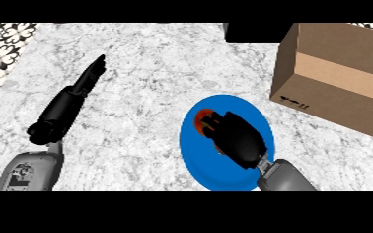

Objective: Pick the cupcake from the plate and place it in the cardboard box

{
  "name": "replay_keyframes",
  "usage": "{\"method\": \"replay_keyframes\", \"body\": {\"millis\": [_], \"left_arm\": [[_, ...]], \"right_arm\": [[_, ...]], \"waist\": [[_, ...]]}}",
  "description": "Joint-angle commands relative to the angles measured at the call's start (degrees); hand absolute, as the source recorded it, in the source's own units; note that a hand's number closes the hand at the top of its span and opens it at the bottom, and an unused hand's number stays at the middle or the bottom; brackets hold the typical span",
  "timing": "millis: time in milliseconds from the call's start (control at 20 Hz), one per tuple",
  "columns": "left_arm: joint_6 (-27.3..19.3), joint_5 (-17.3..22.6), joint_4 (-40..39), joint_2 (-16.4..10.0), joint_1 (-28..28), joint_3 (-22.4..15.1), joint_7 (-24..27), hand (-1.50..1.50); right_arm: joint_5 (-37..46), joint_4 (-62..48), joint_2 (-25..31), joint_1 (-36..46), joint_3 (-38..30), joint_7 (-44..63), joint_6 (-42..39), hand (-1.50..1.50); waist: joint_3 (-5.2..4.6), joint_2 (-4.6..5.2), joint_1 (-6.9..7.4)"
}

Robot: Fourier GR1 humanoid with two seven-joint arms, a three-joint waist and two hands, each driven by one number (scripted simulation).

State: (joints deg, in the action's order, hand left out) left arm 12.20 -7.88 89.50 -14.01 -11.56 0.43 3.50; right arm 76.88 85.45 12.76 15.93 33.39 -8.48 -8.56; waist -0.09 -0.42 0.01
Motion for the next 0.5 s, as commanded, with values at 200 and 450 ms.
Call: {"method": "replay_keyframes", "body": {"millis": [200,450], "left_arm": [[-0.11,-0.29,1.56,0.96,-0.02,-0.21,-1.4,0.0],[1.22,0.36,1.73,-0.31,1.22,1.33,0.09,0.0]], "right_arm": [[-15.15,4.82,5.75,-8.49,-6.1,-16.36,1.64,1.5],[-20.55,22.82,12.67,-11.33,-12.04,-19.95,-2.88,1.5]], "waist": [[0.13,0.43,-0.39],[0.07,0.17,-0.82]]}}
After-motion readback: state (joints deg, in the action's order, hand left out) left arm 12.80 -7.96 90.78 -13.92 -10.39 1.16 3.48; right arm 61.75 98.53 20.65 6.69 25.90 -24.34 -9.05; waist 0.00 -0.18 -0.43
